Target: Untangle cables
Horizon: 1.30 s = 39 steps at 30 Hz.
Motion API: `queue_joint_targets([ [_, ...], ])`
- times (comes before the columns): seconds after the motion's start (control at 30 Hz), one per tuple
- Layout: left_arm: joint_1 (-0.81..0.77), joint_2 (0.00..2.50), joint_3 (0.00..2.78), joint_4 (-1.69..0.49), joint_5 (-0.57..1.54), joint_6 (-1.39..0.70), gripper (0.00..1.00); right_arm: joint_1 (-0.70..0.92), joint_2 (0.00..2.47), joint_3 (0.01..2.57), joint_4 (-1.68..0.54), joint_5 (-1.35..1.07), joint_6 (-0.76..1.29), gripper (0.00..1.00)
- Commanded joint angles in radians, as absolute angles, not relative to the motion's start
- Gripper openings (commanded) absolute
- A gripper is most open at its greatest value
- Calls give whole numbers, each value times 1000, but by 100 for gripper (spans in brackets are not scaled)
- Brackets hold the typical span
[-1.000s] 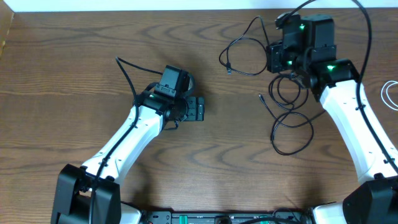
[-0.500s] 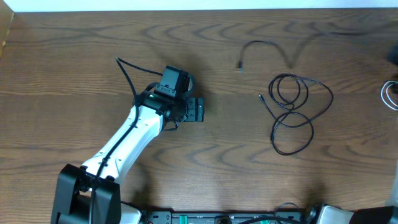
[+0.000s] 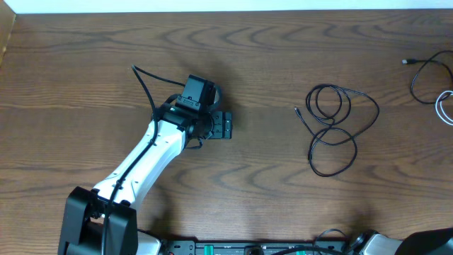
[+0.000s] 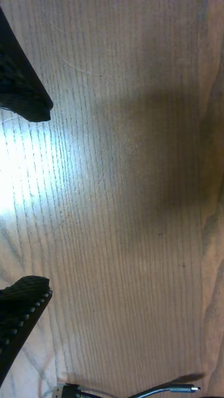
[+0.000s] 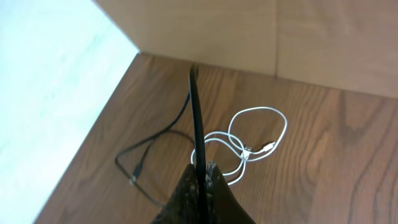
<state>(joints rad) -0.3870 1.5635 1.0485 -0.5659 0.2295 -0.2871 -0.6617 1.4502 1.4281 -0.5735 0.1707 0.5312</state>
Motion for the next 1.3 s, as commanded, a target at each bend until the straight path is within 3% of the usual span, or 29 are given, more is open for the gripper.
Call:
queue_joint_targets([
  [0.0, -383, 1567, 1044, -568, 216, -281, 85, -653, 1527, 1444, -578, 72, 406, 1],
  [0.27, -383, 1567, 1044, -568, 216, -281, 85, -653, 1721, 1482, -584, -145, 221, 1],
  [0.4, -383, 1567, 1044, -568, 216, -281, 85, -653, 1866, 1757, -829, -148, 101, 1],
  [0.57, -383, 1567, 1044, -569, 225, -282, 84, -653, 2141, 2119, -1191, -38, 127, 1],
  [0.8, -383, 1567, 1044, -568, 226, -281, 84, -653, 2229, 2123, -1119, 52, 187, 1],
  [0.83, -383, 1567, 1044, -568, 226, -281, 84, -653, 2229, 2123, -1116, 45, 186, 7],
  [0.87, -383, 1567, 1044, -568, 226, -281, 84, -653, 2229, 2123, -1118, 14, 186, 29],
  [0.9, -383, 1567, 1044, -568, 226, -281, 84, -653, 2229, 2123, -1118, -7, 186, 40],
  [0.93, -383, 1567, 1044, -568, 226, -281, 84, -646, 2229, 2123, -1126, -90, 186, 60],
  [1.0, -383, 1567, 1044, -568, 226, -281, 84, -627, 2227, 2123, -1163, -173, 173, 66],
  [1.1, -383, 1567, 1044, -572, 226, -281, 84, -558, 2203, 2123, -1281, -293, 72, 66],
  [1.27, -383, 1567, 1044, -572, 226, -281, 85, -439, 2147, 2123, -1502, -298, -5, 65],
])
